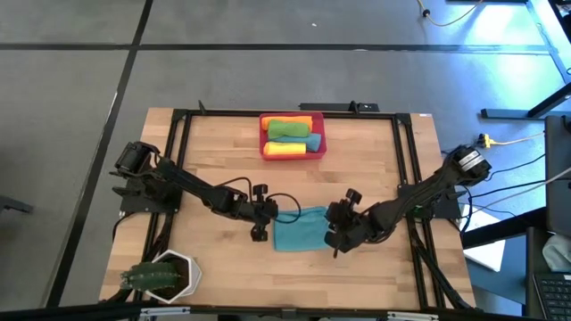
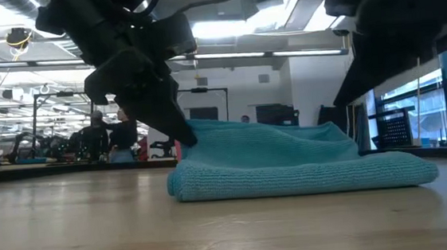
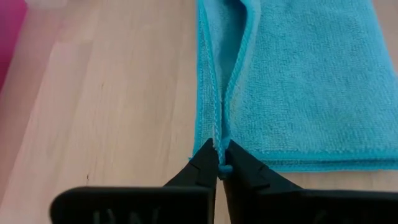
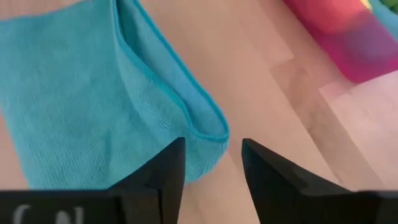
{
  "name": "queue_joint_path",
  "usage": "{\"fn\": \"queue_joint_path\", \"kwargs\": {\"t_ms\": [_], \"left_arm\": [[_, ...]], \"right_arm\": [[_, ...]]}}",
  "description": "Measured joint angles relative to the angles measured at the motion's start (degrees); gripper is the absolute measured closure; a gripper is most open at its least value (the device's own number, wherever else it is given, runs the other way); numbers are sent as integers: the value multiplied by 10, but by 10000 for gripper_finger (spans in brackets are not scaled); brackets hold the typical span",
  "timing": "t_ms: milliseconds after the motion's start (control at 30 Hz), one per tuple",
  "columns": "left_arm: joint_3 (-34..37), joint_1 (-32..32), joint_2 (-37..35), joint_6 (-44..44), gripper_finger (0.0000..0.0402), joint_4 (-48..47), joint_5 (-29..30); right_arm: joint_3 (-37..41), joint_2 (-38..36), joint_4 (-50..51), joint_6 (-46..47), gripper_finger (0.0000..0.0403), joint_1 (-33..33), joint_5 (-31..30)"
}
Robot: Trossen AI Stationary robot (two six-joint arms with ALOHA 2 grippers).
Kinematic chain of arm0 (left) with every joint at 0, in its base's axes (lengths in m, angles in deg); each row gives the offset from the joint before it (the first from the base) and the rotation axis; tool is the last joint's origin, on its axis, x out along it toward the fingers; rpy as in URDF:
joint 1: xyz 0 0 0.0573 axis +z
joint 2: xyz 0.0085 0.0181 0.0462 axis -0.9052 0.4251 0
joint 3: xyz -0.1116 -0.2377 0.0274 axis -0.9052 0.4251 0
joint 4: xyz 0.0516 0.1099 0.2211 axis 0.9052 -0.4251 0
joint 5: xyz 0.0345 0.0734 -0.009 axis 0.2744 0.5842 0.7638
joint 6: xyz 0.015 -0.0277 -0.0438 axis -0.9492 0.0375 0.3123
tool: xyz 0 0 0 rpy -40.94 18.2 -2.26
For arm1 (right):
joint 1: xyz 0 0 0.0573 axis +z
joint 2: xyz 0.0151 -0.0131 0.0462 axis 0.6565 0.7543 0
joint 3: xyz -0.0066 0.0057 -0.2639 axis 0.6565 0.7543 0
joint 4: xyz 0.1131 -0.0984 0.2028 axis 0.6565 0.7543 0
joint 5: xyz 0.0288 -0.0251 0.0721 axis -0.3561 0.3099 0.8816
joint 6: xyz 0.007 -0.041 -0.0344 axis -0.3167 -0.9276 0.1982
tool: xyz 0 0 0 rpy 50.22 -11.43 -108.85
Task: Roll microfiber towels into tight, uniform cylinder then place into a basket
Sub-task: Roll the blue microfiber cloth
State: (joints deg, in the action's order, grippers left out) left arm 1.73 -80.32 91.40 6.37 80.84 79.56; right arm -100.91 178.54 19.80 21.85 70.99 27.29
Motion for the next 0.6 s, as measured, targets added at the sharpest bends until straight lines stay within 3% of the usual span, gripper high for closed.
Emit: {"fn": "queue_joint_path", "kwargs": {"t_ms": [200, 367, 600], "left_arm": [[0, 7, 0, 10, 342, 0, -1], [0, 7, 0, 28, 302, 0, 3], [0, 4, 0, 51, 282, -2, -28]], "right_arm": [[0, -2, -1, -10, 242, 0, -10], [-3, -2, -4, -16, 242, 0, 15], [-38, -2, 9, -23, 242, 0, 20]]}}
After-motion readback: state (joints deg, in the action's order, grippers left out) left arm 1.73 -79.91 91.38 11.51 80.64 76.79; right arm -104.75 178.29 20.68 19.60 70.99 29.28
